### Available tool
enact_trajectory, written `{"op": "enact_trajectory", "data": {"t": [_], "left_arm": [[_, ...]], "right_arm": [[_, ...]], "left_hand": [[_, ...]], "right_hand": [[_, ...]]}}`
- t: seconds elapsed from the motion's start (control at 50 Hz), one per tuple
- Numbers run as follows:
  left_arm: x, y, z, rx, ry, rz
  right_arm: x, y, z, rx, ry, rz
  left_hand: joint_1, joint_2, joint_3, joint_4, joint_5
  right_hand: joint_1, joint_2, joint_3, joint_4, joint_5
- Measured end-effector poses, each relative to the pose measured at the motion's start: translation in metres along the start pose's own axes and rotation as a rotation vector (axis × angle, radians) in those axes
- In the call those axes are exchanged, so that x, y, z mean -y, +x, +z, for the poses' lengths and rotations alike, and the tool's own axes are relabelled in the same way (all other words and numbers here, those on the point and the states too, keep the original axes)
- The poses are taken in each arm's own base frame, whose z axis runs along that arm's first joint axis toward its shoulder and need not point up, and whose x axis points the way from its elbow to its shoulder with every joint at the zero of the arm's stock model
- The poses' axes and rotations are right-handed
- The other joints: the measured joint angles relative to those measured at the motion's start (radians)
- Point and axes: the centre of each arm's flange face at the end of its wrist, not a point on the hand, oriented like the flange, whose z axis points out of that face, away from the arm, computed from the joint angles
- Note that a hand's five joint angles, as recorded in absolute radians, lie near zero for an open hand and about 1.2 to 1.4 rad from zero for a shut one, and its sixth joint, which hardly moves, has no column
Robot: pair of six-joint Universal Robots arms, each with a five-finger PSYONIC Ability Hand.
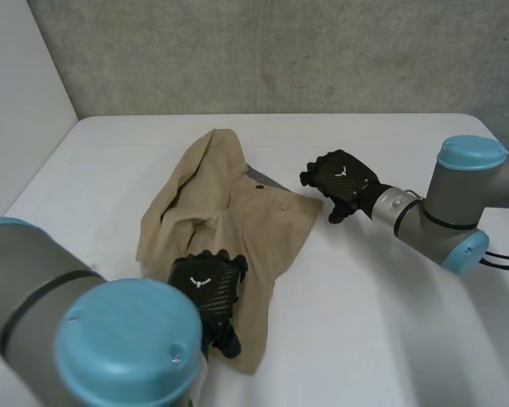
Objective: Fold the shorts.
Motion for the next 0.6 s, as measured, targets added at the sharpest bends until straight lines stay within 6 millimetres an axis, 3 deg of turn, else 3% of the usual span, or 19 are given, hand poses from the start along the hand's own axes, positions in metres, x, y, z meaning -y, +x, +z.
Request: {"op": "enact_trajectory", "data": {"t": [0.22,0.42,0.6], "left_arm": [[-0.009,0.006,0.016,0.002,-0.014,0.011],[-0.012,0.006,0.021,0.005,-0.001,0.002],[-0.015,-0.001,0.024,0.027,-0.014,-0.002]], "right_arm": [[-0.013,0.0,0.012,-0.009,0.0,0.055],[-0.02,-0.009,0.022,-0.007,-0.006,0.054],[-0.019,-0.02,0.028,0.009,-0.003,0.05]], "left_hand": [[0.105,0.103,0.105,0.099,0.099],[0.507,0.496,0.49,0.496,0.486],[0.593,0.598,0.598,0.597,0.587]], "right_hand": [[0.018,0.02,0.019,0.02,0.02],[0.099,0.116,0.112,0.111,0.107],[0.139,0.164,0.16,0.162,0.155]]}}
